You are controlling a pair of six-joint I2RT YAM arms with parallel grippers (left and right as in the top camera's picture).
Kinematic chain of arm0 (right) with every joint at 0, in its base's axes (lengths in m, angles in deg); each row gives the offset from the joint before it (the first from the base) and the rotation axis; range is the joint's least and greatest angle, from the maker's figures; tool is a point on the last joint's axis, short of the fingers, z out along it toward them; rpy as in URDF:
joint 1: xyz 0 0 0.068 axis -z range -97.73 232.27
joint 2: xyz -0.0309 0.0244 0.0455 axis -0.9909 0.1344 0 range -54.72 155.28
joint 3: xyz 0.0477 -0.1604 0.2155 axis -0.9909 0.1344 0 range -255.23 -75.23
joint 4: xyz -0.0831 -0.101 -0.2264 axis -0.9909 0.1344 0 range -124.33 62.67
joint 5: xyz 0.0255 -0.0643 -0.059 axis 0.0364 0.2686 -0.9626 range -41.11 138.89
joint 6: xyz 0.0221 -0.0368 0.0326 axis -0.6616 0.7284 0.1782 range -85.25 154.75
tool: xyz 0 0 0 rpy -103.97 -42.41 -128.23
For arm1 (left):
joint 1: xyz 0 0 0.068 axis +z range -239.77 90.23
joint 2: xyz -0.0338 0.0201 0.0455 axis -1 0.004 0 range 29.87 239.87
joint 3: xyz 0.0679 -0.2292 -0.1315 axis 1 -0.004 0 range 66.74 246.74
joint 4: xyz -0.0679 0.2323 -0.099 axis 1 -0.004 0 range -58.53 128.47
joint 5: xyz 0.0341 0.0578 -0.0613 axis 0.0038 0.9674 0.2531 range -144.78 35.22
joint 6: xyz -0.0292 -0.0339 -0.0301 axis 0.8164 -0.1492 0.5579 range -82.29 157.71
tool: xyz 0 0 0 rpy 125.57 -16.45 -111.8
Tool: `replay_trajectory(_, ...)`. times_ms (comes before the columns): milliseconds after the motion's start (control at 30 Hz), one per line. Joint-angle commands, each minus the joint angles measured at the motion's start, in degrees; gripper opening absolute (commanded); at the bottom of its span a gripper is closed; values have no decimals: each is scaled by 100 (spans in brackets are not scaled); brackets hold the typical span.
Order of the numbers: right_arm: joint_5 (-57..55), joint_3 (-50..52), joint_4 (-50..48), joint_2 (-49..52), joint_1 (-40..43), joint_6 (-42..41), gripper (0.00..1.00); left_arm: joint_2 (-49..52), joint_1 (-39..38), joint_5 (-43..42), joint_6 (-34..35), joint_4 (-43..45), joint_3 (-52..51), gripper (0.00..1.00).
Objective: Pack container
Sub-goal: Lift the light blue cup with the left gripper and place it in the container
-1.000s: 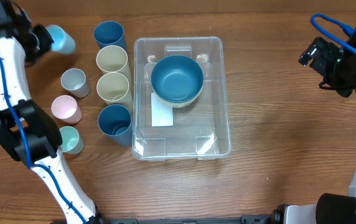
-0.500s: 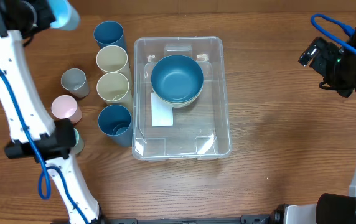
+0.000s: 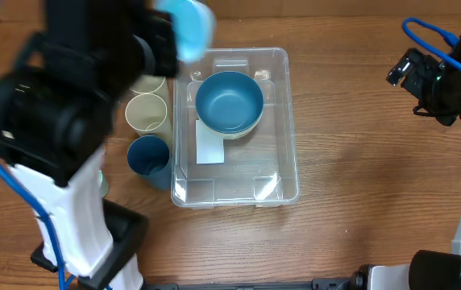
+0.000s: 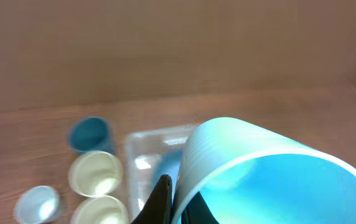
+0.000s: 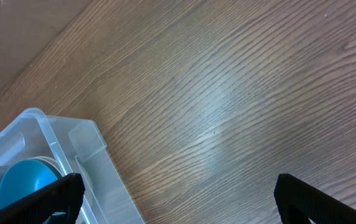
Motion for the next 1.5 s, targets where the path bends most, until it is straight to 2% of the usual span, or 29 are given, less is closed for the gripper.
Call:
replay_trajectory(0, 7, -2, -11, -68, -4, -28, 100, -63, -800, 850, 282, -26, -866, 4)
replay_trajectory(100, 7, -2, -11, -68, -4, -28, 100, -151, -1143, 1224, 557, -26, -1593, 4)
replay_trajectory(233, 7, -2, -11, -68, -4, -28, 100, -107, -1176, 678, 968, -20, -2859, 4)
replay_trajectory(467, 7, -2, -11, -68, -4, -28, 100, 273, -1182, -20, 717, 802, -4413, 4)
replay_trajectory(633, 9, -2, -11, -68, -4, -28, 100, 597, -1187, -798, 719, 1174, -5031, 4)
replay_trajectory(833, 7, -2, -11, -68, -4, -28, 100, 664, -1248, -901, 717, 1670, -5751, 4)
replay_trajectory(1200, 9, -2, -11, -68, -4, -28, 100, 686, -1285, -748, 721, 3246, -7340, 5)
replay_trajectory(1400, 9, -2, -11, -68, -4, -28, 100, 688, -1285, -479, 787, 3574, -7687, 5)
replay_trajectory(1467, 7, -2, -11, -68, -4, -28, 100, 684, -1285, -391, 776, 3595, -7678, 8)
